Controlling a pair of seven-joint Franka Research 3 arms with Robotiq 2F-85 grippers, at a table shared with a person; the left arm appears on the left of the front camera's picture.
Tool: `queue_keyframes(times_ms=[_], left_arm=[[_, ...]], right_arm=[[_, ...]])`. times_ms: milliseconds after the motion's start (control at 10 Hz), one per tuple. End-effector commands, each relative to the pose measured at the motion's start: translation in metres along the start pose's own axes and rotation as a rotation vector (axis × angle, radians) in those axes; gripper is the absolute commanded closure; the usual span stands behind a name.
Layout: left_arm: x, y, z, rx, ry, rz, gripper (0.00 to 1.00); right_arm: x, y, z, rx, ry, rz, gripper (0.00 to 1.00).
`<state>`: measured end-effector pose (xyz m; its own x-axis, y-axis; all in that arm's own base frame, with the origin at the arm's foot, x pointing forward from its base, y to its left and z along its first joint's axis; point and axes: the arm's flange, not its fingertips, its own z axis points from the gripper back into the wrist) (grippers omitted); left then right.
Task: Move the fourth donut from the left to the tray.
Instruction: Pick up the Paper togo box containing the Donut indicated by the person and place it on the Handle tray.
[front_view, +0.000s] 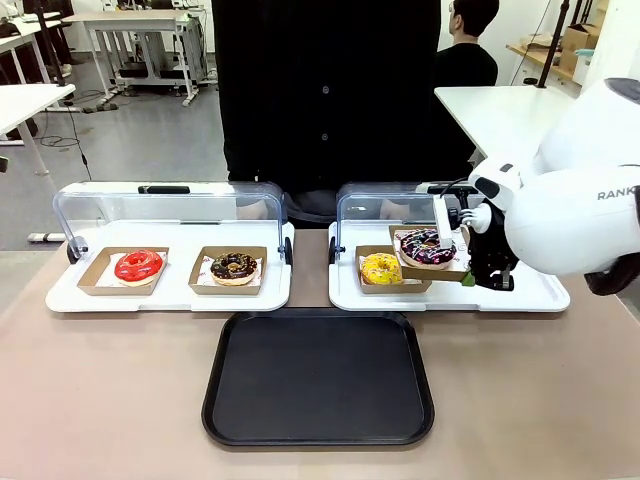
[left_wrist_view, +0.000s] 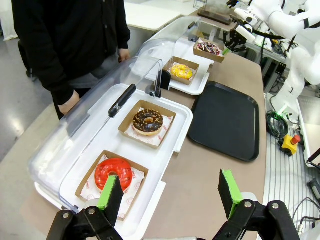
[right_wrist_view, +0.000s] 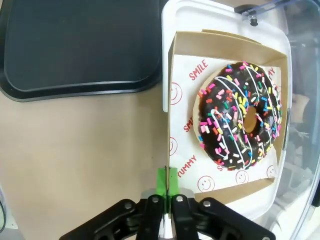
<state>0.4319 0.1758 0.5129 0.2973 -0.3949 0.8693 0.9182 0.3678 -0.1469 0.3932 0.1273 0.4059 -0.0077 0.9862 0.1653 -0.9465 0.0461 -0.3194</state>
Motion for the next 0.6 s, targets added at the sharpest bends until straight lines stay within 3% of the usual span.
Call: queue_keyframes(times_ms=[0, 500], left_arm=[[0.001, -0.002, 0.000, -0.010, 0.002, 0.000, 0.00], [0.001, -0.002, 0.000, -0.010, 0.002, 0.000, 0.00]], right_arm=[[0.004, 0.001, 0.000, 0.000, 0.000, 0.009, 0.98], [0.078, 0.109, 0.003, -0.063, -0.016, -0.058, 0.98]])
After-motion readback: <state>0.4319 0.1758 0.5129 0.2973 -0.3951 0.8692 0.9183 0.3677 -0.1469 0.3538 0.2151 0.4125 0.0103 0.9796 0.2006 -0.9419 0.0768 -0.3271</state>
